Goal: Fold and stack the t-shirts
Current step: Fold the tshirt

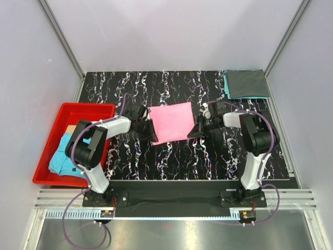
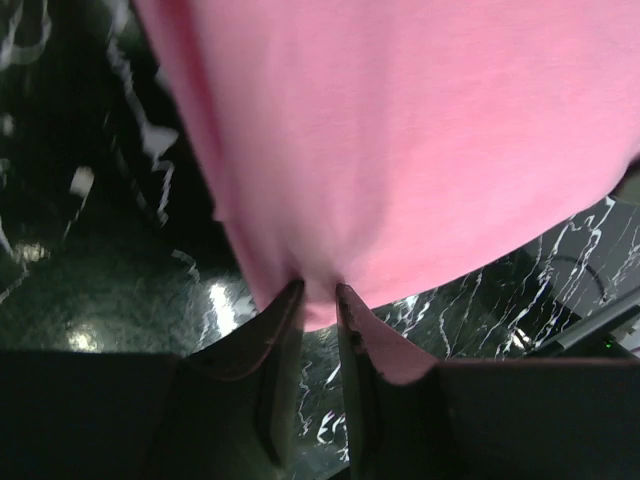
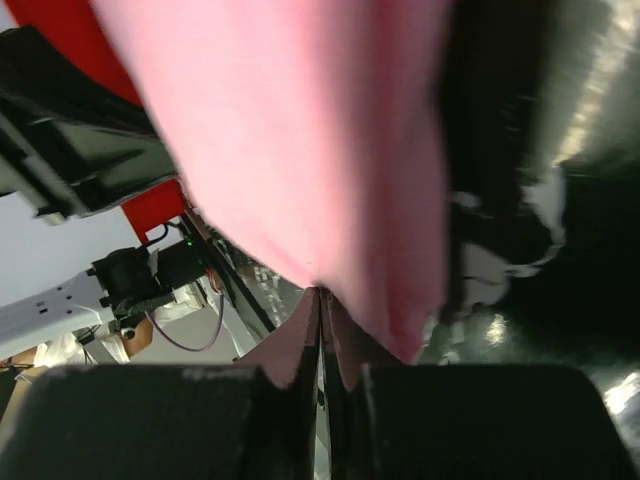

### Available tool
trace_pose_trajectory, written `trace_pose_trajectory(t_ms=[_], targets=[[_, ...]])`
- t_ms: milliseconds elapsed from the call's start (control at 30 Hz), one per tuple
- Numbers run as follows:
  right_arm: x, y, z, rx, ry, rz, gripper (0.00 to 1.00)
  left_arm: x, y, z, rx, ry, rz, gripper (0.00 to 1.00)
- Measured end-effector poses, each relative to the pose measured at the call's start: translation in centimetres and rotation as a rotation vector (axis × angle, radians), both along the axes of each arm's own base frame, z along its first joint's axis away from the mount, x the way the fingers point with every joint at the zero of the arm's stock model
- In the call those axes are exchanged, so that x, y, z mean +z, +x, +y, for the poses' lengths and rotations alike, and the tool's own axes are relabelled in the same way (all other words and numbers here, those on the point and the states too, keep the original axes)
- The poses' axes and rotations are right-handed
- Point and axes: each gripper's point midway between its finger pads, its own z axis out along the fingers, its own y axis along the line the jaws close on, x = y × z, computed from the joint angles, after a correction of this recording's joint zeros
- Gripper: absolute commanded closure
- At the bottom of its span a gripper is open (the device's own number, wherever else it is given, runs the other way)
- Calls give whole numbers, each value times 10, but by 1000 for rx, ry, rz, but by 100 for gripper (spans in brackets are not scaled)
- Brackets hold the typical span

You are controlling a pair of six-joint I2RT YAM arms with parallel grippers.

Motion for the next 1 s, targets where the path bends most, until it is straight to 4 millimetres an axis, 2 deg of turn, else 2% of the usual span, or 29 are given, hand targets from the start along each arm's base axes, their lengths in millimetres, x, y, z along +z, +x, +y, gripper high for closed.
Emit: trace_pose_trajectory(t_ms=[100, 267, 400, 467, 500, 633, 700, 767, 800, 833, 933, 1000], targets=[[-23, -15, -2, 0, -1, 66, 93, -4, -6, 6, 37, -6, -1, 74], [-24, -19, -3, 1, 3, 72, 92, -3, -3, 12, 72, 27, -30, 72], [-13, -18, -9, -21, -47, 46, 79, 4, 2, 26, 102, 110, -30, 63], [2, -15, -13, -34, -76, 10, 74, 14, 10, 32, 120, 135, -50, 62], [9, -13, -15, -39, -88, -5, 69, 22, 16, 33, 127, 134, -66, 62], [36, 18, -16, -55, -129, -119, 67, 56, 50, 31, 150, 62, -144, 64], [43, 33, -16, -60, -144, -157, 67, 72, 67, 27, 148, 9, -187, 64], [44, 48, -16, -64, -158, -183, 67, 79, 80, 19, 129, -38, -213, 65], [44, 56, -15, -65, -164, -187, 66, 78, 84, 14, 116, -56, -214, 65], [43, 66, -15, -67, -171, -198, 61, 73, 86, 10, 104, -67, -204, 65], [37, 92, -17, -75, -201, -222, 57, 46, 86, 6, 93, -52, -141, 64], [32, 108, -20, -80, -222, -233, 48, 25, 79, 10, 95, -16, -79, 57]])
